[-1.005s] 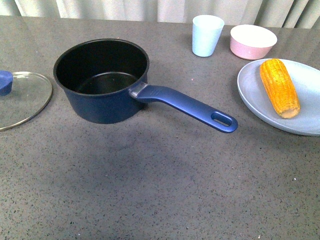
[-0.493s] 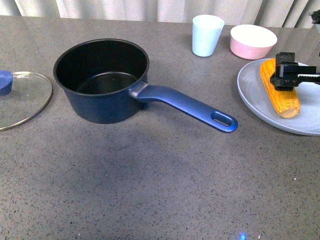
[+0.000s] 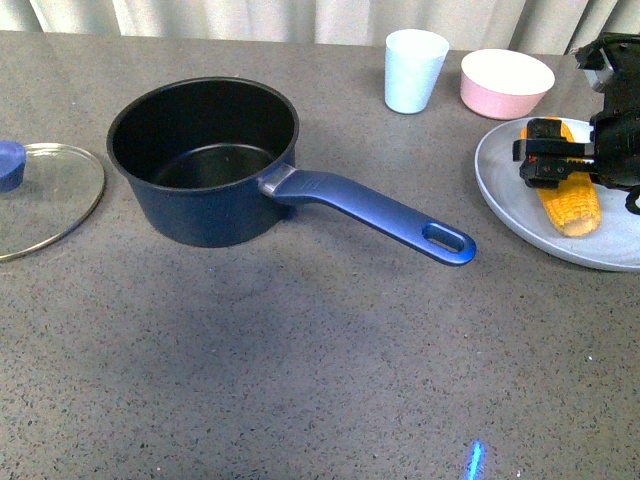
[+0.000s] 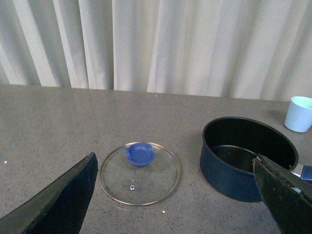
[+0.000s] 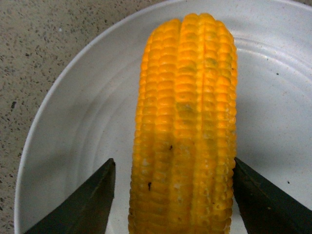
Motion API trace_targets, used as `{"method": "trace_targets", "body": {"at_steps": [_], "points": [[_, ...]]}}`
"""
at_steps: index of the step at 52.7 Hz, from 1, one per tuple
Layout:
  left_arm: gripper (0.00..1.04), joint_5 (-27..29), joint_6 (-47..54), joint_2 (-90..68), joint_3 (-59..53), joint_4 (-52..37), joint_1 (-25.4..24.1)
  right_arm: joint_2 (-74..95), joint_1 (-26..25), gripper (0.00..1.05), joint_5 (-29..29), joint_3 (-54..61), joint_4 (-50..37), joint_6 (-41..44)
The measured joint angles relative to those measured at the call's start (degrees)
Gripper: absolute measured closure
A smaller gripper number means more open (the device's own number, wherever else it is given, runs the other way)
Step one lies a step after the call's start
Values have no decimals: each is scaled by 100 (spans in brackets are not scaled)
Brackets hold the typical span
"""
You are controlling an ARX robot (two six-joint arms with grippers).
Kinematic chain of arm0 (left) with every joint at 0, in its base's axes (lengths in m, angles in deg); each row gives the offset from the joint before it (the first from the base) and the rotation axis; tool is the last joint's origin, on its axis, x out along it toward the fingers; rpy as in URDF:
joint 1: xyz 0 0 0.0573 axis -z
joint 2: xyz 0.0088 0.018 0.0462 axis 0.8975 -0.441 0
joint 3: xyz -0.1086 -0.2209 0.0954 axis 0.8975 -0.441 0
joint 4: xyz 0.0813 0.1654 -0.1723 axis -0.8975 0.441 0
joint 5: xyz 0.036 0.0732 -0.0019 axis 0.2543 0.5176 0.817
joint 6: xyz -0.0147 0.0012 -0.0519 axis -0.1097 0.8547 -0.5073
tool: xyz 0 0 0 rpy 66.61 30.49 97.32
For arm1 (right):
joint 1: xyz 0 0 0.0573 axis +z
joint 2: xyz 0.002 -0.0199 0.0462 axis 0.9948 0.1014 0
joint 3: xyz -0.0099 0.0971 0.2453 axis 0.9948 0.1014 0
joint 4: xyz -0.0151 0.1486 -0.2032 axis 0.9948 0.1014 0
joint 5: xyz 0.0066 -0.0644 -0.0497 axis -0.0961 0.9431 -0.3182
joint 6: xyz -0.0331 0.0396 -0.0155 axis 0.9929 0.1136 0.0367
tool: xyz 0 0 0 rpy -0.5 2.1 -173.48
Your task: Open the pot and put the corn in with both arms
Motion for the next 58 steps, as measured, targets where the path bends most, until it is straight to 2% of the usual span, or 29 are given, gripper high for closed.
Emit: {"method": "trace_targets", "body": {"at_steps": [10,20,27,34,47,58], "points": [[9,0,0,0,0,0,0,-28,-35,66,-31,72,-33,-149],[9,0,0,0,0,0,0,-577,-94,79,-286,363,24,-374],[9,0,0,0,0,0,0,-1202,66,81,-498,382,151,-568],[9,0,0,0,0,0,0,-1497,723,79,-658,-98,393,-785],[9,0,0,0,0,0,0,-629,2059,79,-1019,-1554,970,-918],[9,0,0,0,0,0,0,133,2623,79,-1084,-2651,1346,-868]]}}
